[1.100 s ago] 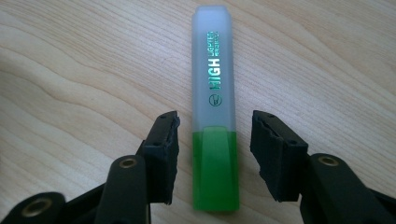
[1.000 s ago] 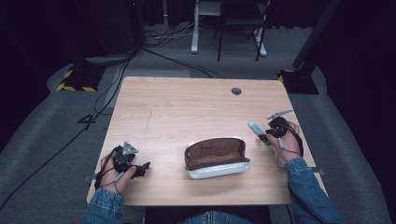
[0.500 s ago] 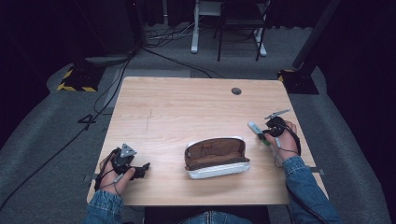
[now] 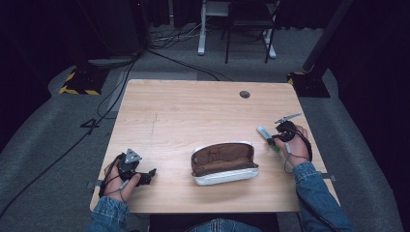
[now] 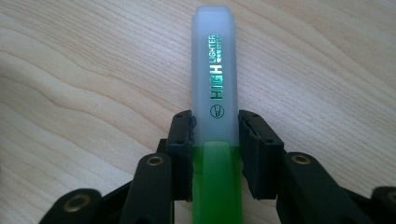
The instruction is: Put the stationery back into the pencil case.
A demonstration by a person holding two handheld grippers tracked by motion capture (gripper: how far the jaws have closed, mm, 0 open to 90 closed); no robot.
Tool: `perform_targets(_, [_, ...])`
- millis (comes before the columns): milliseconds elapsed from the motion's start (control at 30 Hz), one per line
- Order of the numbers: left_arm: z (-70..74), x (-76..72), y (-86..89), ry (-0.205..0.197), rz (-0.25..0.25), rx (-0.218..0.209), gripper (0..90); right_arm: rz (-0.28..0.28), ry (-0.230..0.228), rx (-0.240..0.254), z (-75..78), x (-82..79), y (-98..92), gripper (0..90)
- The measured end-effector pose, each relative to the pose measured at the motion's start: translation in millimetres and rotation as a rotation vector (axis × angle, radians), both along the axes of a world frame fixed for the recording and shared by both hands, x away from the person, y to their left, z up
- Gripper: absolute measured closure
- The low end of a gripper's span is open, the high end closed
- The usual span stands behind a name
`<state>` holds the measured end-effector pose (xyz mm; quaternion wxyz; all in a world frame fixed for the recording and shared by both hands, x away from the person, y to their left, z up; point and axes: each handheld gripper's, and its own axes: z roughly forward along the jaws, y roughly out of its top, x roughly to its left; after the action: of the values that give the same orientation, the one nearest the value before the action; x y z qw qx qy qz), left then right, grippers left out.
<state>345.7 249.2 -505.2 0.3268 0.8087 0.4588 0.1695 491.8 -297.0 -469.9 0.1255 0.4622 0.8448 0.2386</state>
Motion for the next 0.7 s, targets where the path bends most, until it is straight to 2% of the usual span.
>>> perform_targets(433, [0.3,0.5,-0.4,0.002,0.002,0.005,8.4,0.019,-0.049,0.041,24.8,-8.6,0.0,67.2])
perform_targets(500, [0.2,0.4,-0.5,0.002,0.003,0.003,8.4,0.032,-0.069,0.033,32.3,-11.7,1.0,67.1])
perform_targets(700, [0.3,1.1,-0.5,0.005,-0.003,0.006,8.0,0.065,-0.075,0.071,50.0,-20.0,5.8,67.2])
